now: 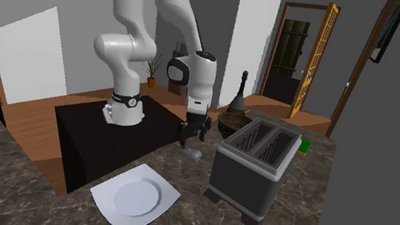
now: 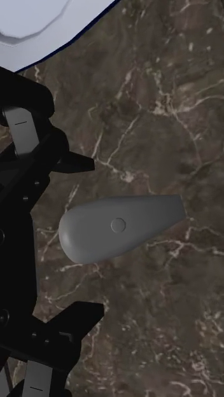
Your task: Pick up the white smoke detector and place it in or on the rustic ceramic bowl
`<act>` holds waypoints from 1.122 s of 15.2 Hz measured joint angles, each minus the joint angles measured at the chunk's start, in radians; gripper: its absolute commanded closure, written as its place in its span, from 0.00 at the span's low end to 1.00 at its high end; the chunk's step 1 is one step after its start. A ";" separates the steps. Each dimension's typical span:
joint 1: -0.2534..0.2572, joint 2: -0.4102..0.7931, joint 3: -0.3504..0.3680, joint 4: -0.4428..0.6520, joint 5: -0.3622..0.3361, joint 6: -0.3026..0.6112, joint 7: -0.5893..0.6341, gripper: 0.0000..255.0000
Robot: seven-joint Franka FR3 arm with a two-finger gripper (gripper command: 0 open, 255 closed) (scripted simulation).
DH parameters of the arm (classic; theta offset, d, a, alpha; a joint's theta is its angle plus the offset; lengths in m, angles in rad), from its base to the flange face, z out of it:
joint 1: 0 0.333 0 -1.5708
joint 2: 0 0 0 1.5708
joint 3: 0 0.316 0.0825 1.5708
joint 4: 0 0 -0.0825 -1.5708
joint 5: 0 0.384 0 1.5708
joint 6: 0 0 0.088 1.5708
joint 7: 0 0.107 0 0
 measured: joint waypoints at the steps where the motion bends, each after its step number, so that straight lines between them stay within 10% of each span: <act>1: 0.000 0.025 -0.002 0.003 -0.018 0.022 0.015 0.00; 12: 0.016 0.137 -0.040 0.016 -0.111 0.119 0.082 0.00; 13: 0.016 0.137 -0.040 0.016 -0.111 0.119 0.082 1.00; 17: 0.017 0.137 -0.040 0.016 -0.111 0.119 0.082 1.00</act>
